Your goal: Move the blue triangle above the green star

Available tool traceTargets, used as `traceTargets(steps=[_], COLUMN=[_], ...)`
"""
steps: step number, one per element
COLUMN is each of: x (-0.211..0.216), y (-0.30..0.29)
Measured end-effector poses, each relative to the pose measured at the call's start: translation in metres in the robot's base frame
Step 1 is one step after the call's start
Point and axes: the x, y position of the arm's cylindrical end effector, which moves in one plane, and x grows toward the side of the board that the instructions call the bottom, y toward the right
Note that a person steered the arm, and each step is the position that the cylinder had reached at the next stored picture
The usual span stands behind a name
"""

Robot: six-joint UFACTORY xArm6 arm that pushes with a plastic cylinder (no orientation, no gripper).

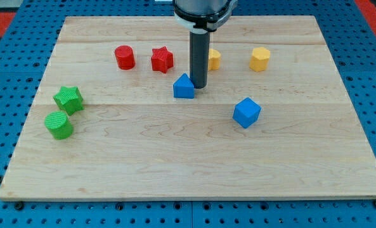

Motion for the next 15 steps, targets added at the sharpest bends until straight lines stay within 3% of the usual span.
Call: traceTargets(steps=[3,4,6,8,9,13,15], x=[0.000,0.018,0.008,0.041,0.027,0.015,-0.003], y=[0.000,0.026,-0.026,-0.015,-0.063,-0.069,-0.134])
